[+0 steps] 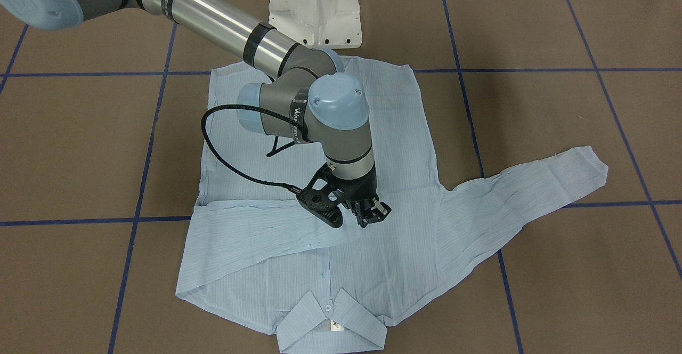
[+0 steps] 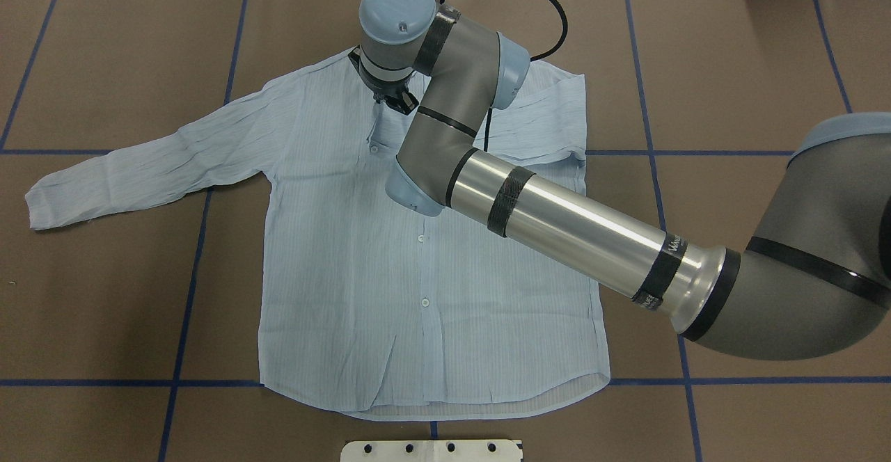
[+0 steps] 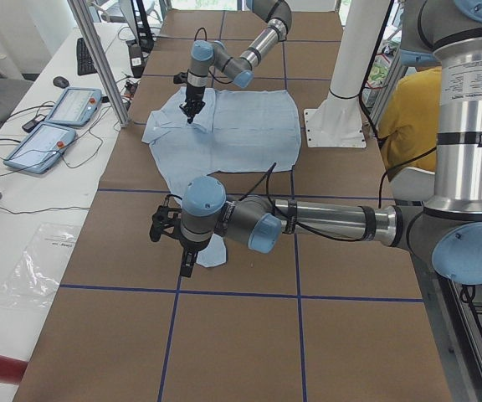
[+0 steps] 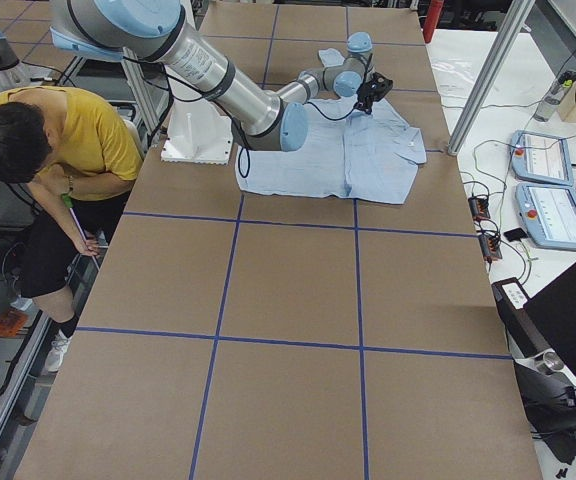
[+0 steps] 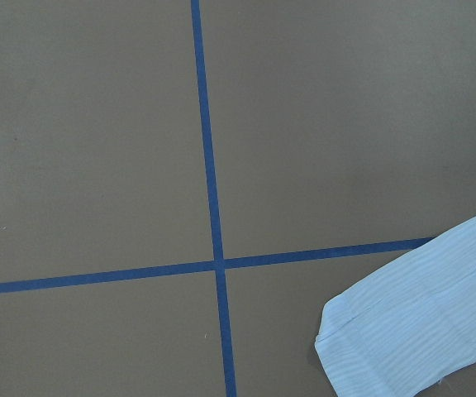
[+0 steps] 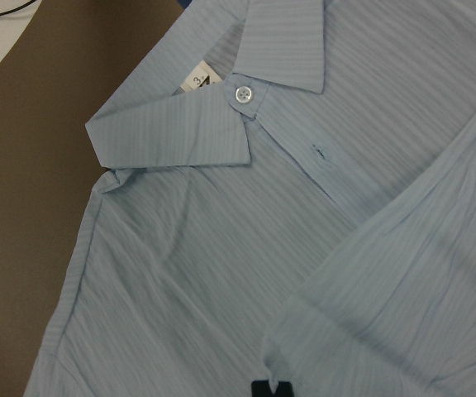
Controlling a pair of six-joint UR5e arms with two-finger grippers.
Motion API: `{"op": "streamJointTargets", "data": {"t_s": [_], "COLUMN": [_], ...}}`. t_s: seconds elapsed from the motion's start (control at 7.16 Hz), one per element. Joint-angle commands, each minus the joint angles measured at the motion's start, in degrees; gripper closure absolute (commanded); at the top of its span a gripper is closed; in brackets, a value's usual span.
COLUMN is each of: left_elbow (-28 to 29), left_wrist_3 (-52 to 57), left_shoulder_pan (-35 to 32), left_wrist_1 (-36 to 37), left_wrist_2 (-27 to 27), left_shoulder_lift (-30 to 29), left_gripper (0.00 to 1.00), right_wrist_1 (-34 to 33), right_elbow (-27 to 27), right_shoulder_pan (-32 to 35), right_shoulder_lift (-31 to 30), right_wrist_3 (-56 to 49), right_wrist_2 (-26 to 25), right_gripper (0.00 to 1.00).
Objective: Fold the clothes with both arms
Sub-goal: 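Carry the sleeve with the right gripper across the shirt toward the collar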
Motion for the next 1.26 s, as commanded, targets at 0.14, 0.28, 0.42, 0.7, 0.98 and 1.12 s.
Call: {"op": "streamJointTargets", "data": {"t_s": [0.14, 0.28, 0.42, 0.7, 0.98, 1.12], "left_elbow": [0.0, 0.0, 0.0, 0.2, 0.2, 0.2], "left_wrist_3": [0.0, 0.0, 0.0, 0.0, -0.4, -2.4], "left_shoulder_pan": [0.1, 0.2, 0.3, 1.5, 3.3, 5.2], "left_wrist_1": [0.1, 0.1, 0.1, 0.1, -1.3, -3.2], "left_wrist_2": [0.0, -0.1, -0.2, -2.5, -2.5, -2.6], "left_shoulder_lift": [0.1, 0.1, 0.3, 0.4, 0.4, 0.4], "left_gripper": [0.0, 0.0, 0.0, 0.0, 0.0, 0.0], "right_wrist_1": [3.5, 3.5, 3.5, 4.0, 3.9, 3.7], "right_elbow": [-4.2, -4.3, -4.5, -4.5, -2.7, -1.0], "right_shoulder_pan": [0.0, -0.1, -0.4, -0.7, -0.5, 0.3], "right_shoulder_lift": [3.1, 3.1, 3.1, 3.1, 2.0, 1.0], "right_wrist_3": [4.2, 4.3, 4.3, 4.3, 3.3, 1.1], "right_wrist_2": [-1.9, -1.8, -2.3, -3.0, -2.7, -2.1], "right_gripper": [1.0, 0.55, 0.01, 0.0, 0.0, 0.0]}}
